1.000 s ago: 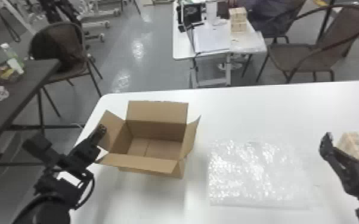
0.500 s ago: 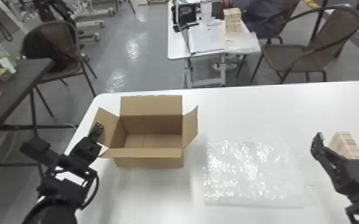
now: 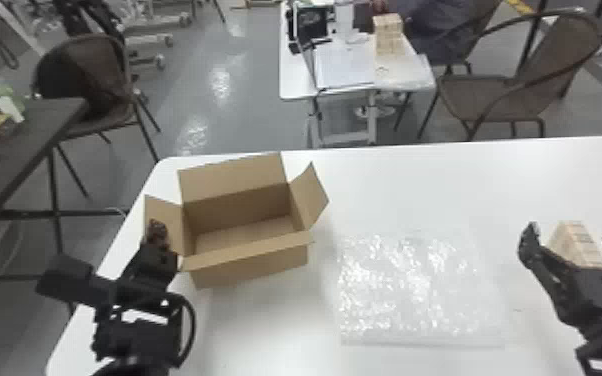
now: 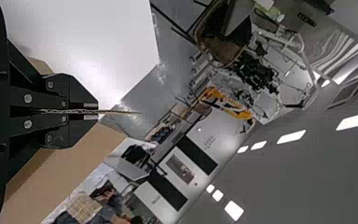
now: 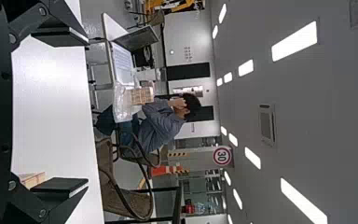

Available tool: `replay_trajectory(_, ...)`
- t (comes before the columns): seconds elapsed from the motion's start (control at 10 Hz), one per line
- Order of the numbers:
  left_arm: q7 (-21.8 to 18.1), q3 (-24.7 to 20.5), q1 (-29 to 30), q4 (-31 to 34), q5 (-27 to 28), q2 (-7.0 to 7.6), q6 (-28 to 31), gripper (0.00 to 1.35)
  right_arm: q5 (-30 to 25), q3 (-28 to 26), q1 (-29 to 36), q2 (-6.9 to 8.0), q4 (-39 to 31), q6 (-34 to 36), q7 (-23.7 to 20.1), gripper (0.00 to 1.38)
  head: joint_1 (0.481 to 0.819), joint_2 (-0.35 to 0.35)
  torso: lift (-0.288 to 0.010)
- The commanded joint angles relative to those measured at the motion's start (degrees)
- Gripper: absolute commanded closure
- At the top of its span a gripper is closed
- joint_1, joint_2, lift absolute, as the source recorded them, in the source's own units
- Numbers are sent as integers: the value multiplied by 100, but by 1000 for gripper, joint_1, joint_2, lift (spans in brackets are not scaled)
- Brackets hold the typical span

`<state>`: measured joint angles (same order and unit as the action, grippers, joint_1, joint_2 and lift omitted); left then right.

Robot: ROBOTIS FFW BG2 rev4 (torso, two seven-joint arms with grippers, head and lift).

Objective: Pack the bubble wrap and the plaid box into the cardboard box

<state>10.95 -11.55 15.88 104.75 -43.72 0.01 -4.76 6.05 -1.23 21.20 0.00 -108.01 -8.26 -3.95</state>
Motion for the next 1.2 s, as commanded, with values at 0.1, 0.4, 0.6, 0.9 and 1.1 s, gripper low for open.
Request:
replay_trajectory(0.1, 1753, 1366, 284, -192, 197, 219, -2372, 1220, 10, 17, -11, 5, -10, 0, -1, 219, 695, 190, -102)
replay_trajectory(0.4, 3941, 2895, 38, -904, 979, 869, -4736, 1220, 54, 35, -46, 5, -45, 9, -1, 219, 695, 190, -102)
replay_trajectory(0.6, 4055, 2992, -68, -1299, 1269, 702, -5263, 1219, 203, 70, -222, -26, -230, 404, -1, 214, 695, 173, -102)
replay_trajectory(0.9, 4055, 3071, -68, -1554, 1138, 597, -5378, 1219, 783, 272, -644, -325, -177, 932, -1, 211, 695, 169, -102)
replay_trajectory(1.1, 4064, 3062, -68, -1563, 1102, 632, -5413, 1220, 792, 281, -1021, -378, -537, 2118, 122, 217, 695, 181, -102)
